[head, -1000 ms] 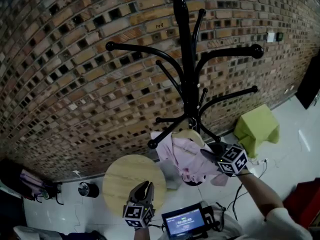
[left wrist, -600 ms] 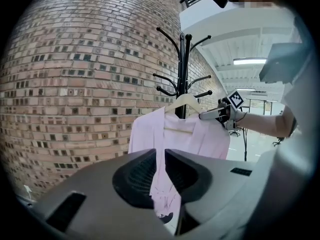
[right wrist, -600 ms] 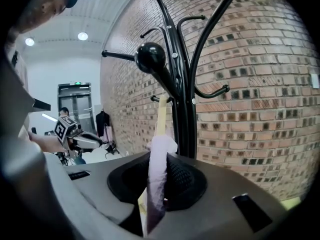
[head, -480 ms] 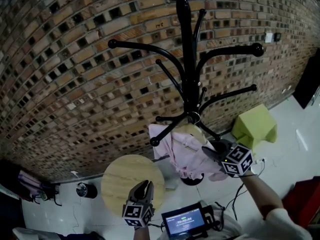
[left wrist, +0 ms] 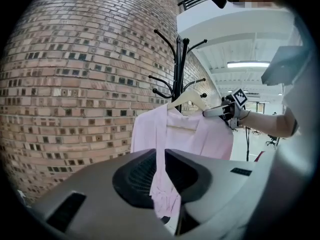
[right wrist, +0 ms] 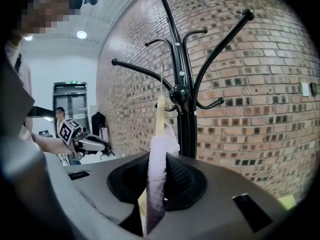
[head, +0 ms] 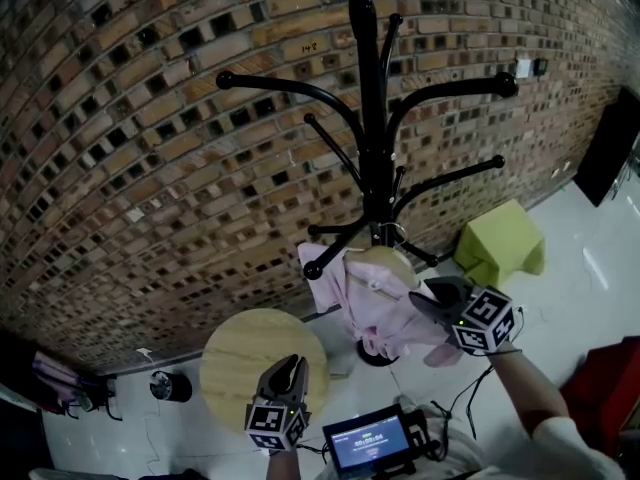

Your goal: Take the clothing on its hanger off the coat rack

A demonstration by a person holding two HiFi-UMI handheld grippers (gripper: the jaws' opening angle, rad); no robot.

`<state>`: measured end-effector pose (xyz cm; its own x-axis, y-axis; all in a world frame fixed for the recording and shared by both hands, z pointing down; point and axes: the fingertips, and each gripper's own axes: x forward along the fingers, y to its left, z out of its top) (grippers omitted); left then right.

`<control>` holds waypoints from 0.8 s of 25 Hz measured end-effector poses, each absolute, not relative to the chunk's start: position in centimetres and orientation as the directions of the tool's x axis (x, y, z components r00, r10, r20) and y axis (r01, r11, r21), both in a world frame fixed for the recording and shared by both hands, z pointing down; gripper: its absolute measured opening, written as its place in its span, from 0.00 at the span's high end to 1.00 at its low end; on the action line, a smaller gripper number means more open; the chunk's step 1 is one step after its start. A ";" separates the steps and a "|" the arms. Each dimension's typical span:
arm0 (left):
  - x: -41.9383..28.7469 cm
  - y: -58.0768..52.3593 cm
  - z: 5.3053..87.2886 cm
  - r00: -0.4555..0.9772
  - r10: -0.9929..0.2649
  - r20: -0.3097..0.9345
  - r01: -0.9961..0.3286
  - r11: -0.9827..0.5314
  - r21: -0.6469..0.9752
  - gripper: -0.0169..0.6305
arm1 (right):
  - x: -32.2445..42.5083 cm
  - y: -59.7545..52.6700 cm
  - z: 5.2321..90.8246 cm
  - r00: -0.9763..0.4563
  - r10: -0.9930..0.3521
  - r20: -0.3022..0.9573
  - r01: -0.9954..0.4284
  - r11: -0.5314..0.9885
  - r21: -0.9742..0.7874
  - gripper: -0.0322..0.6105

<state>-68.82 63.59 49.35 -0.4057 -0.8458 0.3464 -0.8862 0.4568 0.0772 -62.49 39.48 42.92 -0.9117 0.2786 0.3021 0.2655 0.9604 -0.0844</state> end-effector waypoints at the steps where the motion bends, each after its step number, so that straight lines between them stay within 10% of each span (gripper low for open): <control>1: -68.6 63.5 49.4 -0.396 -0.851 0.345 -0.892 0.446 0.076 0.87 | -62.1 39.6 42.8 -0.914 0.273 0.301 0.261 0.962 -0.081 0.88; 20: -63.7 58.0 49.4 -0.108 -0.939 0.325 -0.988 0.139 0.072 0.87 | -51.5 43.6 40.8 -0.955 0.118 0.274 0.109 0.993 -0.047 0.88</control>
